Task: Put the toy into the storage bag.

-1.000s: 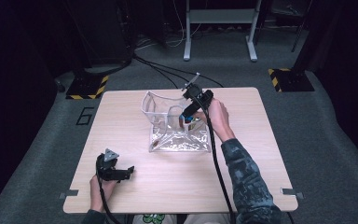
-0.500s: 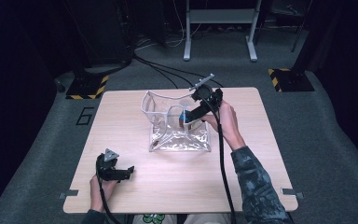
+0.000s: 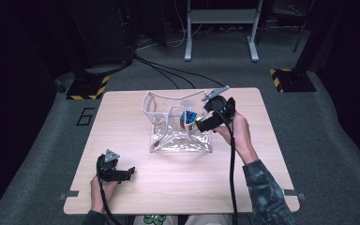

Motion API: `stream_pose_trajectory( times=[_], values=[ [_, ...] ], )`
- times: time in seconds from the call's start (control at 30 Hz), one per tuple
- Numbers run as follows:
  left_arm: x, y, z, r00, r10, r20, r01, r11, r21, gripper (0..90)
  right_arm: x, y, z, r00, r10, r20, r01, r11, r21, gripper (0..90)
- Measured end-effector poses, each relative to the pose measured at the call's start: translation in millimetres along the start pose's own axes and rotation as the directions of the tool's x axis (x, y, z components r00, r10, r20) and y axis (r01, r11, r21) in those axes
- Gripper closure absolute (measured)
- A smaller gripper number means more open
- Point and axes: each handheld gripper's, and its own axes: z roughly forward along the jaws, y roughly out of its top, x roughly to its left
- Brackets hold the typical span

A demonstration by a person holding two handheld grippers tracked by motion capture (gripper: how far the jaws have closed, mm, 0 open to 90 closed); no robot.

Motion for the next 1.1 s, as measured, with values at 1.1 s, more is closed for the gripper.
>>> stream_pose_trajectory(
  times=[1.1],
  values=[
    [0.1, 0.2, -0.2, 0.9999, -0.001, -0.010, 0.001, 1.0000, 0.001, 2.7, -7.2, -114.6, -5.0, 0.9883, 0.134, 0.073, -0.138, 0.989, 0.058, 0.0]
  ],
)
